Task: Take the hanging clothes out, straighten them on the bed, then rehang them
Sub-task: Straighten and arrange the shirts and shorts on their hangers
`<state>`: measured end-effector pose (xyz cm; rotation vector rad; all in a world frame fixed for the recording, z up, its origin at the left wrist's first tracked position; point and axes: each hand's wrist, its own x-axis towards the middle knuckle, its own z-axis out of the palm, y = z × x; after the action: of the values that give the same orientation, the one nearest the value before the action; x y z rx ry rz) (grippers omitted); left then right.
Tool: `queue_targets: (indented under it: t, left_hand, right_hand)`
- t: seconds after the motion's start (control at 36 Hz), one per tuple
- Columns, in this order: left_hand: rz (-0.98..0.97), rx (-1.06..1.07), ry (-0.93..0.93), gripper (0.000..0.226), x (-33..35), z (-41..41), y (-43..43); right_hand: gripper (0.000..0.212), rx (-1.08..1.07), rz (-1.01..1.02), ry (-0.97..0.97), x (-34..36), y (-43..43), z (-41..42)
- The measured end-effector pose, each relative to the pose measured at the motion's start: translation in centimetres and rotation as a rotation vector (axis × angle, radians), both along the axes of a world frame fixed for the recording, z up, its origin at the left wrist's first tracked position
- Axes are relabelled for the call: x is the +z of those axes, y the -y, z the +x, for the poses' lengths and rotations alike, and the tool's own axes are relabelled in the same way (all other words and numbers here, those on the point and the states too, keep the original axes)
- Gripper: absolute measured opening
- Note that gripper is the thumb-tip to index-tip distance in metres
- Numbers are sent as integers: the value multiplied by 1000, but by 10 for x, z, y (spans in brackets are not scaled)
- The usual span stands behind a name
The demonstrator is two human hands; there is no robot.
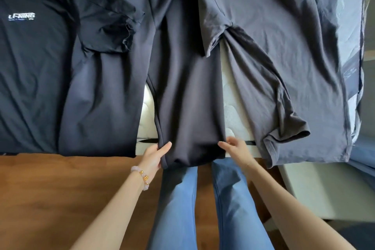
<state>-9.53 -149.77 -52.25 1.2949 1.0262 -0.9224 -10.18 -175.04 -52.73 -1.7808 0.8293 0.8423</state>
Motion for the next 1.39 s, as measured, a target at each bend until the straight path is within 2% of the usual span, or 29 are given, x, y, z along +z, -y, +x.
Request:
queue_targets:
  t: [0.08,0.14,0.19,0.28,0.33,0.44,0.53,0.67,0.72,0.81,0.94,1.0,1.06,1.17,1.28,1.33,1.39]
  left_hand:
    - [22,-33,23,21,4,-6,4]
    - [51,-130,48,19,6,-10,8]
    - [82,-225,71,14,5,-13,13]
    - [93,-271,49,18,-2,-13,23]
    - [112,-344,38,25,-8,-12,29]
    - [201,-469,23,30,-19,-11,35]
    - [312,-526,16,16,-24,-11,36]
    - [554,-626,103,24,-15,-9,45]
    - [634,-571,152,24,-10,-10,48]
    - [649,-530,192,26,-4,-13,53]
    - [506,-624,316,9,5,-10,86]
    - [418,-648,340,4,7,-4,108]
    - [331,-663,350,10,9,4,130]
    - [92,-585,285,9,6,21,177]
    - [-83,-466,195,9,6,36,219]
    - [-131,-399,154,9,8,42,237]
    - [-150,-383,131,13,11,45,250]
  right_hand:
    - [26,-85,104,22,17,18,0]
    - [15,-131,125,42,23,30,-3]
    - [14,-144,135,68,26,38,-7]
    - [27,-120,-48,134,20,43,-16]
    - [18,-133,-151,152,16,42,-20]
    - [39,-46,-229,-28,1,40,-26]
    - [19,109,-327,-129,-6,39,-27]
    - [3,263,-462,-173,-5,43,-28]
    - [4,308,-492,-187,-4,49,-29]
    - [18,192,-517,-149,13,60,-26]
    - [13,-33,-658,272,40,99,-14]
    - [24,-87,-747,361,41,120,-10]
    - [44,-185,-748,312,40,139,-5]
    - [73,-424,-569,136,27,167,2]
    - [81,-614,-341,-35,-1,183,4]
    - [85,-601,-328,-78,-22,192,-4]
    - [71,-577,-370,-85,-31,196,-7]
